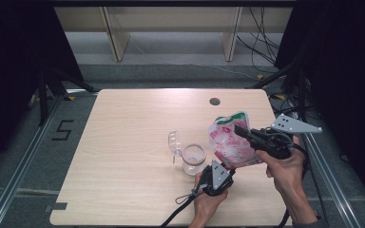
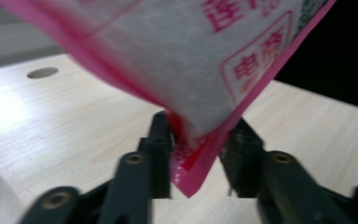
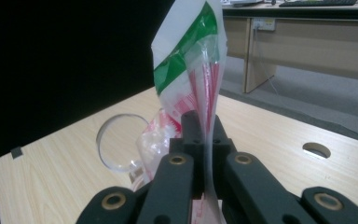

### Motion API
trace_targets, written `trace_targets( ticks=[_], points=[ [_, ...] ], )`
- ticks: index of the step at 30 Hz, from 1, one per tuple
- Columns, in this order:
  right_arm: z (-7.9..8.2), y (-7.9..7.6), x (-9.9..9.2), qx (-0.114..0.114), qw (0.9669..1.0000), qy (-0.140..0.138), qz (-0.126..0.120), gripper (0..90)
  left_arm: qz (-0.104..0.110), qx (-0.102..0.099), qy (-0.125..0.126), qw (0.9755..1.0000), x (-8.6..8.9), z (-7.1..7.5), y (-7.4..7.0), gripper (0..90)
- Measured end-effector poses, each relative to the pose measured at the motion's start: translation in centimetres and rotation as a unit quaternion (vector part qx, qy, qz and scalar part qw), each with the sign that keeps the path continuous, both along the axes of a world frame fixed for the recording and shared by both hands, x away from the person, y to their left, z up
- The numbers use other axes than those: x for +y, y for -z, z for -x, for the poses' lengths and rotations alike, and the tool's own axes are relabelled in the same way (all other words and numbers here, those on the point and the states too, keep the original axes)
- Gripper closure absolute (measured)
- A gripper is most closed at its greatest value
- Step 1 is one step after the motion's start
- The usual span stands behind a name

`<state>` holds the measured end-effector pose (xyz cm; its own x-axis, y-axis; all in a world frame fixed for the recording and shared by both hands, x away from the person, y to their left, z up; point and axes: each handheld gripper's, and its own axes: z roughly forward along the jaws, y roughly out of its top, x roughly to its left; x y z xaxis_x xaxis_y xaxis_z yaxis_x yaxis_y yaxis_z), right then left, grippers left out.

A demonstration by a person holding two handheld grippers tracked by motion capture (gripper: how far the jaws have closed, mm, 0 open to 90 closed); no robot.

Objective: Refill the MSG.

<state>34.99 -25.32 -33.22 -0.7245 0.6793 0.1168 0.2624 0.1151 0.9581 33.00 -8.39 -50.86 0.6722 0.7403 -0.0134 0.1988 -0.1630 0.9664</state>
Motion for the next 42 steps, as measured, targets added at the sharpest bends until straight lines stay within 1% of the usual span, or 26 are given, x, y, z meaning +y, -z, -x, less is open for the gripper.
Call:
trace_targets(
  ticks=[2,3,4,5,7,9,11,12,15,16,17,18,20,21,23,25,28,30,31,34,35,37,38,39,40,42],
  points=[
    [0.0,-0.1,0.1,0.002,1.0000,0.004,0.000,90.0,0.011,0.000,-0.001,0.9999,0.2,0.0,0.0,72.9],
    [0.0,-0.3,0.1,0.003,0.9999,0.009,0.004,90.0,0.022,0.000,0.001,0.9998,0.3,-0.1,0.0,72.9],
    [-0.2,-0.6,0.4,-0.002,1.0000,0.001,0.005,90.0,0.018,-0.002,-0.002,0.9998,0.5,0.0,-0.1,73.7],
    [0.0,-0.8,0.6,0.003,1.0000,0.001,0.009,90.0,0.020,-0.007,0.004,0.9998,0.5,0.0,-0.1,73.9],
    [-0.1,-1.1,1.1,-0.009,0.9997,-0.004,0.023,90.0,0.029,-0.008,0.002,0.9996,0.6,0.1,-0.2,74.3],
    [-0.1,-1.4,1.4,-0.008,0.9994,0.000,0.035,90.0,0.034,-0.004,0.005,0.9994,0.8,0.3,-0.3,74.6],
    [-0.3,-1.4,1.7,-0.011,0.9993,-0.003,0.035,90.0,0.035,-0.003,0.007,0.9994,0.8,0.3,-0.2,74.8],
    [-0.5,-1.4,1.8,-0.011,0.9991,-0.004,0.041,90.0,0.041,-0.001,0.008,0.9991,0.7,0.3,-0.1,75.0],
    [-0.7,-1.3,2.1,-0.006,0.9991,0.000,0.042,90.0,0.038,-0.003,0.012,0.9992,0.8,0.2,0.0,75.0],
    [-1.2,-1.2,2.4,-0.011,0.9987,-0.005,0.050,90.0,0.038,0.000,0.022,0.9990,0.9,-0.1,0.2,75.0],
    [-1.3,-1.1,2.6,-0.007,0.9987,-0.001,0.051,90.0,0.038,0.000,0.022,0.9990,0.9,-0.1,0.2,75.1],
    [-1.5,-1.0,2.9,0.001,0.9989,-0.007,0.046,90.0,0.033,0.002,0.026,0.9991,0.9,-0.1,0.3,75.1],
    [-1.8,-1.0,3.3,-0.005,0.9980,-0.005,0.063,90.0,0.040,0.004,0.024,0.9989,0.9,-0.2,0.4,75.2],
    [-1.9,-1.0,3.6,-0.009,0.9977,-0.006,0.066,90.0,0.046,0.001,0.032,0.9984,0.9,-0.3,0.5,75.1],
    [-2.2,-1.0,4.2,-0.007,0.9976,-0.007,0.068,90.0,0.041,0.001,0.030,0.9987,1.0,-0.2,0.4,75.2],
    [-2.2,-1.1,4.7,0.003,0.9975,-0.008,0.070,90.0,0.041,0.002,0.035,0.9985,1.1,-0.4,0.3,75.2],
    [-2.7,-1.1,5.4,0.006,0.9965,-0.016,0.082,90.0,0.042,0.000,0.039,0.9983,1.2,-0.5,0.4,75.2],
    [-2.8,-0.9,5.8,0.002,0.9962,-0.011,0.087,90.0,0.048,0.003,0.040,0.9980,1.2,-0.6,0.5,75.2],
    [-2.9,-1.0,6.0,0.011,0.9957,-0.012,0.091,90.0,0.048,0.002,0.040,0.9981,1.2,-0.6,0.5,75.2],
    [-3.1,-0.8,6.4,0.007,0.9959,-0.011,0.090,90.0,0.043,-0.002,0.042,0.9982,1.2,-0.6,0.5,75.3],
    [-3.3,-0.8,6.7,0.009,0.9948,-0.022,0.099,90.0,0.045,-0.001,0.043,0.9980,1.2,-0.6,0.5,75.2],
    [-3.3,-0.7,7.2,0.010,0.9951,-0.011,0.098,90.0,0.046,-0.003,0.048,0.9978,1.1,-0.5,0.5,75.3],
    [-3.5,-0.7,7.3,0.008,0.9941,-0.016,0.107,90.0,0.046,-0.003,0.048,0.9978,1.1,-0.5,0.5,75.3],
    [-3.4,-0.8,7.4,0.019,0.9936,-0.019,0.110,90.0,0.047,-0.002,0.048,0.9977,1.1,-0.5,0.5,75.3],
    [-3.6,-0.7,7.5,0.011,0.9932,-0.023,0.114,90.0,0.047,-0.003,0.050,0.9977,1.1,-0.5,0.5,75.4],
    [-3.5,-0.7,7.8,0.017,0.9935,-0.014,0.111,90.0,0.047,-0.007,0.053,0.9975,1.1,-0.5,0.4,75.4]
  ],
)
